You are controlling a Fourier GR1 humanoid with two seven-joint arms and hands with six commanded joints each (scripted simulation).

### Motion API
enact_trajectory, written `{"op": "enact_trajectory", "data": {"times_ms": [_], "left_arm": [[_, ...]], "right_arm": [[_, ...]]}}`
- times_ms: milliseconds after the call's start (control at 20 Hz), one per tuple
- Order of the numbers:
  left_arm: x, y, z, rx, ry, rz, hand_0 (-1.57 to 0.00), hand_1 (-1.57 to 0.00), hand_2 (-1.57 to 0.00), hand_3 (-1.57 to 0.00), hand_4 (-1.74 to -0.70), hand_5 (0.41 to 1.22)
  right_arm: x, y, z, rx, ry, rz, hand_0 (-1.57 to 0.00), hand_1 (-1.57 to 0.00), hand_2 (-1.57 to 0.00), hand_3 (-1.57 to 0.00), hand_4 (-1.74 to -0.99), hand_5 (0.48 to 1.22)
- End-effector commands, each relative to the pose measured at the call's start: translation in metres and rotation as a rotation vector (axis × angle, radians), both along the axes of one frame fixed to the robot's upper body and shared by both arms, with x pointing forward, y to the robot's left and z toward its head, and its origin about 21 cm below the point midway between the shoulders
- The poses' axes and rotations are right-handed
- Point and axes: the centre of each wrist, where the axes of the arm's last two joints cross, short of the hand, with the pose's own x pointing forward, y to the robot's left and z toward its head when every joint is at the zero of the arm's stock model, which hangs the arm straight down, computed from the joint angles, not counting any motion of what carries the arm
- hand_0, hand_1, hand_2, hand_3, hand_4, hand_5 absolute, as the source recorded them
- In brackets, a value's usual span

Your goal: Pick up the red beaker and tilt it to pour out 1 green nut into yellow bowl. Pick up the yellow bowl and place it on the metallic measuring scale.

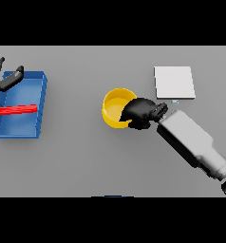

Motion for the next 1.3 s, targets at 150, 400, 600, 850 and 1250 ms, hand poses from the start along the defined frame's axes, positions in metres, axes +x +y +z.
{"op": "enact_trajectory", "data": {"times_ms": [150, 400, 600, 850, 1250], "left_arm": [[0.0, 0.001, 0.003, 0.001, -0.008, 0.009, 0.0, 0.0, 0.0, 0.0, -0.78, 0.703], [0.0, -0.001, 0.002, 0.009, -0.012, -0.003, 0.0, 0.0, 0.0, 0.0, -0.77, 0.705], [0.002, 0.0, 0.003, -0.018, -0.011, -0.011, 0.0, 0.0, 0.0, 0.0, -0.79, 0.702], [-0.001, -0.001, 0.002, -0.031, -0.006, -0.001, 0.0, 0.0, 0.0, 0.0, -0.81, 0.703], [-0.005, -0.005, 0.014, -0.054, -0.002, 0.017, 0.0, 0.0, 0.0, 0.0, -0.84, 0.739]], "right_arm": [[0.001, -0.002, 0.011, 0.01, -0.013, -0.003, -1.51, -1.51, -1.39, -1.2, -1.719, 1.207], [0.0, -0.011, 0.04, 0.009, -0.022, -0.036, -1.55, -1.55, -1.48, -1.16, -1.734, 1.216], [-0.002, -0.021, 0.057, -0.009, -0.084, -0.084, -1.56, -1.56, -1.45, -1.2, -1.738, 1.219], [0.004, -0.036, 0.074, -0.005, -0.118, -0.139, -1.53, -1.57, -1.52, -1.18, -1.74, 1.22], [0.039, -0.082, 0.089, 0.025, -0.26, -0.307, -1.56, -1.57, -1.54, -1.15, -1.741, 1.221]]}}
